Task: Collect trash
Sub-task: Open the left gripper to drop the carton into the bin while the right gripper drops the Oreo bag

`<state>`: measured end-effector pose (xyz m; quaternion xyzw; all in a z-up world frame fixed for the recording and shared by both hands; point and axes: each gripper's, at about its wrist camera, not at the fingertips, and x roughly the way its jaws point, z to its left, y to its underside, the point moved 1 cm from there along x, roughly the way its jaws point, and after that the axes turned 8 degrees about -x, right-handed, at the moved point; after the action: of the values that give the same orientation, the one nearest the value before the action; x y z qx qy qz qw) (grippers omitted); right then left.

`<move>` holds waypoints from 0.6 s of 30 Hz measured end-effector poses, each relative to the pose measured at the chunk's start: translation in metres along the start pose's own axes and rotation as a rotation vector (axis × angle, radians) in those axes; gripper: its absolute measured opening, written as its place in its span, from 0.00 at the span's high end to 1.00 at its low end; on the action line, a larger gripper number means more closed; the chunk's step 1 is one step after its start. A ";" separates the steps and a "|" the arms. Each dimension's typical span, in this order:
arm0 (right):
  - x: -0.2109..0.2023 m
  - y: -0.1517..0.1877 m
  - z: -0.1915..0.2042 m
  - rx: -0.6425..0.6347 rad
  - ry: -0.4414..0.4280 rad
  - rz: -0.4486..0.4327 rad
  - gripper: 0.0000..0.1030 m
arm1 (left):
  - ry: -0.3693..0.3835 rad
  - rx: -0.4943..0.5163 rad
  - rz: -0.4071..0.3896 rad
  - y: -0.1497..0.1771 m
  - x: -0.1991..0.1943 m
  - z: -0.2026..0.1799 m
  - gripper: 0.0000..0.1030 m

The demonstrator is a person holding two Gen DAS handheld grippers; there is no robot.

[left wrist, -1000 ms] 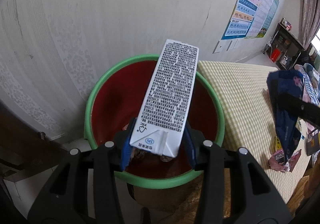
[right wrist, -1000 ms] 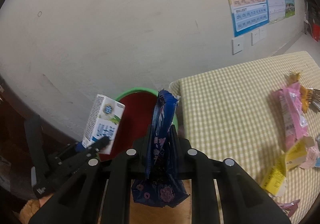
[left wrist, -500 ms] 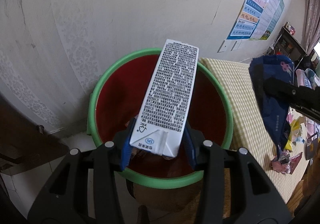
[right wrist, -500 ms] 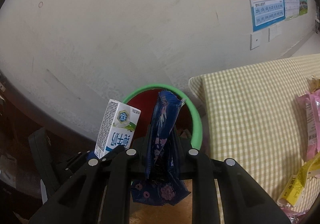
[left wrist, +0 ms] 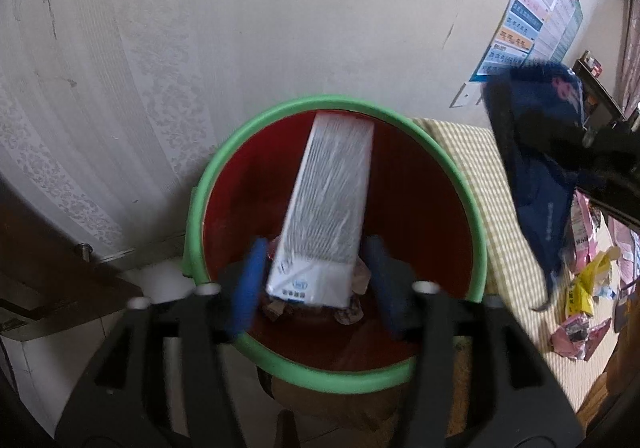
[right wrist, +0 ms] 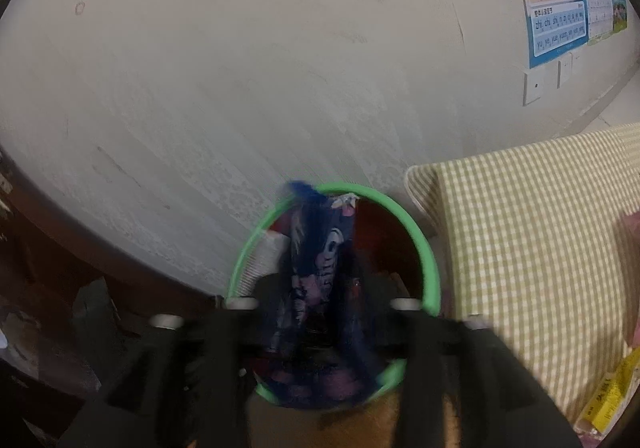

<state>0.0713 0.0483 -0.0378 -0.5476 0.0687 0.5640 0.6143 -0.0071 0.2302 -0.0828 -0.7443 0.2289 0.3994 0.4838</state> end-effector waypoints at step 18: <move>-0.105 0.080 -0.087 0.049 0.277 -0.041 0.41 | 0.072 0.120 0.025 0.021 -0.010 -0.055 0.31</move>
<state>0.0186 -0.1009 -0.0455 -0.6065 0.1554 0.4682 0.6235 -0.0079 0.1711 -0.0746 -0.7249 0.2791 0.3639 0.5140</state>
